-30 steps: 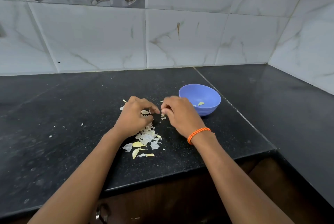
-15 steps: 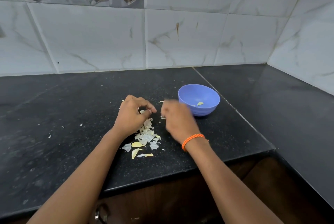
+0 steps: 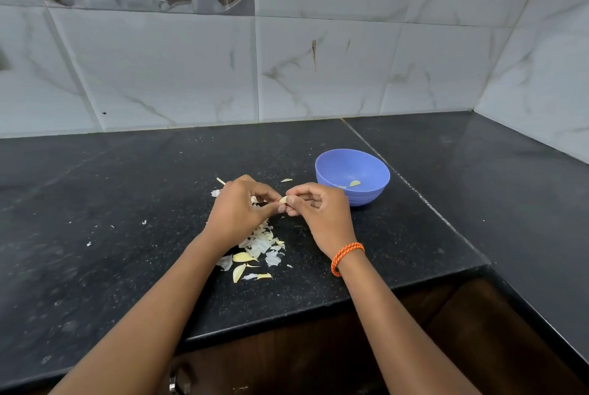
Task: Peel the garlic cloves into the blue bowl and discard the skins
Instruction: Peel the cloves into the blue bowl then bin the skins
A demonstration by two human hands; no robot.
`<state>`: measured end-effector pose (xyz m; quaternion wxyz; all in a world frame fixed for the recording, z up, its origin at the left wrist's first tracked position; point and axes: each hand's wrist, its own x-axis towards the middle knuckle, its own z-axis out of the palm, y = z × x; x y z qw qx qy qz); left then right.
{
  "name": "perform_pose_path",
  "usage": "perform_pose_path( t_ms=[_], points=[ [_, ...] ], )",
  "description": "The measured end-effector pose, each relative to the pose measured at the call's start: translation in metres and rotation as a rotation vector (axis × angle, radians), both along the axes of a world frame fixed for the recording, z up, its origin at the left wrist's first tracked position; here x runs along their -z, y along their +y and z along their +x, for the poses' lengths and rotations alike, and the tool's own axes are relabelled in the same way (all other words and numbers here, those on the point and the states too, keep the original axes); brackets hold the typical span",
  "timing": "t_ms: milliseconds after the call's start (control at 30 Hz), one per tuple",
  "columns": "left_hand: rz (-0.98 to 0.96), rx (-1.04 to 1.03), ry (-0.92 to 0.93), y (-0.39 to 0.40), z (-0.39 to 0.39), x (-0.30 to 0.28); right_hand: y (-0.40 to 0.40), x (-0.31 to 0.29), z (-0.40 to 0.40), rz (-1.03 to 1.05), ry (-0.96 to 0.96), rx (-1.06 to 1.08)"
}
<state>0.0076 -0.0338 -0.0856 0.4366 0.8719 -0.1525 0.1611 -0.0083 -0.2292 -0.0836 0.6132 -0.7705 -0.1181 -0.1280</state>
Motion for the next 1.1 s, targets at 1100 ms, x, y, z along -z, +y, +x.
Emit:
perform_pose_path(
  t_ms=[1100],
  points=[
    [-0.337,0.265,0.172,0.0041,-0.0008,-0.0050,-0.0048,0.0067,0.0051,0.150,0.049,-0.099]
  ],
)
